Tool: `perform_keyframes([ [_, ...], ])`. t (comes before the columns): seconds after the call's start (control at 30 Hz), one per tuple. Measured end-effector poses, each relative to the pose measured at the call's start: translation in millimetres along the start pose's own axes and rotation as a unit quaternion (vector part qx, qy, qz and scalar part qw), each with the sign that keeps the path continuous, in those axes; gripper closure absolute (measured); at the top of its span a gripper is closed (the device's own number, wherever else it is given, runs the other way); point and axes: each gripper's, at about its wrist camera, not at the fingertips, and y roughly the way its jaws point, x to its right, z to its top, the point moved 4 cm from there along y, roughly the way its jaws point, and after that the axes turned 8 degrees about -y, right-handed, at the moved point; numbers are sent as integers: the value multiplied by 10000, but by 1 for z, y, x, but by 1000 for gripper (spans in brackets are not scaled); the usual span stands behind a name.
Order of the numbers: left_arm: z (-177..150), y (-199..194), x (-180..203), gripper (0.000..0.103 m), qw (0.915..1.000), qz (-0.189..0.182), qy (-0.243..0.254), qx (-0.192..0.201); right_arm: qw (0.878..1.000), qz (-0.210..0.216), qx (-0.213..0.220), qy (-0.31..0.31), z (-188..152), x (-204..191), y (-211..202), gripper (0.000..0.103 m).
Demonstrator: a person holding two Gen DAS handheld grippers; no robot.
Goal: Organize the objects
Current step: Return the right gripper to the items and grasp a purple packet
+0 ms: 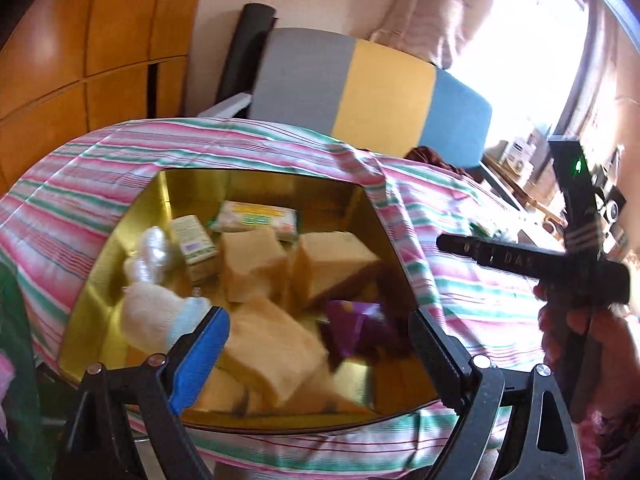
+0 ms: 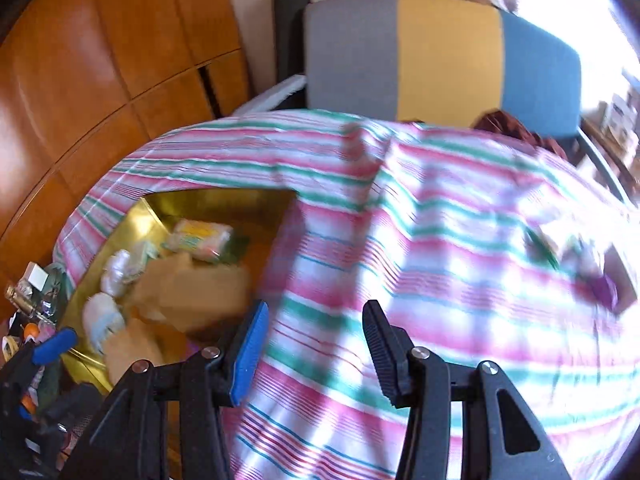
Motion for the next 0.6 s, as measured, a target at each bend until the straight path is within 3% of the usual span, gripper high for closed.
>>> perform_keyframes([
  [0.3, -13, 7, 59, 7, 9966, -263, 743, -230, 9967, -426, -175, 673, -50, 64, 3, 54],
  [0.6, -29, 24, 107, 6, 9905, -466, 1147, -600, 9889, -998, -197, 1084, -85, 123, -11, 51],
])
